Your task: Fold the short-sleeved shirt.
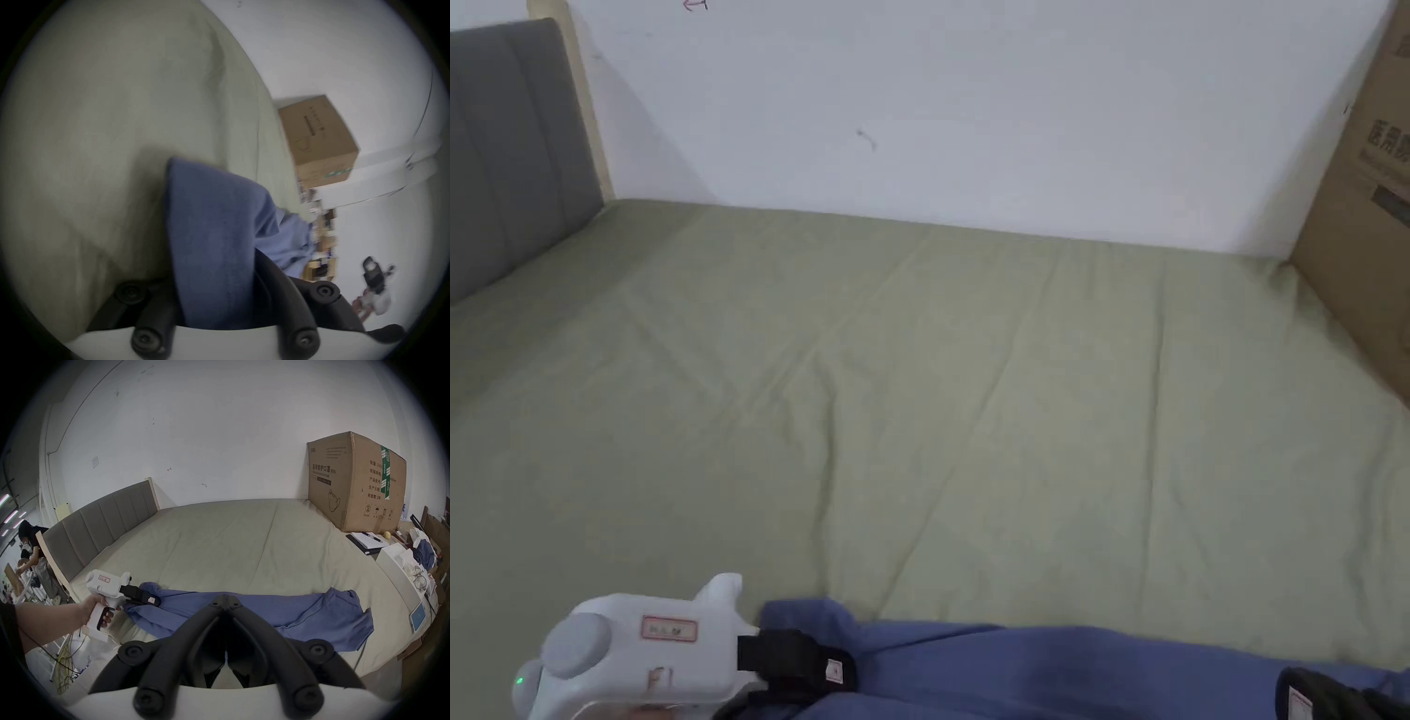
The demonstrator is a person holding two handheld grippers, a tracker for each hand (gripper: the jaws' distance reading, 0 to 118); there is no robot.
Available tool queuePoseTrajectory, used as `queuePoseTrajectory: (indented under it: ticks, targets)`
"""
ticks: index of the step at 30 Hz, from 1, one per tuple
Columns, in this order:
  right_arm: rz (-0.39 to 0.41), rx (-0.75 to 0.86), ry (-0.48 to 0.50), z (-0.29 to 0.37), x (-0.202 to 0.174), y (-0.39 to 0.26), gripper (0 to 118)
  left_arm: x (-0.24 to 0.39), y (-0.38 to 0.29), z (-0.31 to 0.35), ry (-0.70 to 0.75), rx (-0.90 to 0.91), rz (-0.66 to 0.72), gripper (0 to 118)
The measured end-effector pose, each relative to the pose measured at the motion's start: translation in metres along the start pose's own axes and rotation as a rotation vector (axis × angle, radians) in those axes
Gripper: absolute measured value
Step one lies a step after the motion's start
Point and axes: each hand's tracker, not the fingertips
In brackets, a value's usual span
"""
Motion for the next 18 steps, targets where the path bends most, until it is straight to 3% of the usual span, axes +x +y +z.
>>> queuePoseTrajectory:
  ticks: [4,6,8,10,11,13,16,17,18]
  targets:
    - [-0.011,0.011,0.020,0.010,0.004,-0.001,0,0.060,0.004,0.023,0.260,-0.021,-0.200,5]
    - [-0.039,0.025,0.032,0.015,0.007,-0.001,0,0.087,0.001,0.037,0.482,-0.003,-0.369,5]
    - [-0.083,0.043,0.055,0.019,0.011,0.000,0,0.117,-0.011,0.041,0.803,0.036,-0.560,5]
    - [-0.111,0.057,0.069,0.023,0.016,-0.001,0,0.128,-0.014,0.042,0.946,0.039,-0.609,5]
    - [-0.118,0.055,0.075,0.025,0.018,-0.001,0,0.128,-0.008,0.039,0.937,0.026,-0.581,5]
    - [-0.128,0.049,0.081,0.027,0.023,-0.002,0,0.144,-0.010,0.034,0.781,0.045,-0.450,5]
    - [-0.151,0.040,0.090,0.031,0.031,-0.004,0,0.165,-0.011,0.009,0.398,-0.002,-0.203,5]
    - [-0.159,0.044,0.092,0.033,0.034,-0.005,0,0.171,-0.012,-0.006,0.257,-0.048,-0.116,12]
    - [-0.165,0.047,0.093,0.035,0.036,-0.005,0,0.175,-0.014,-0.023,0.138,-0.094,-0.057,40]
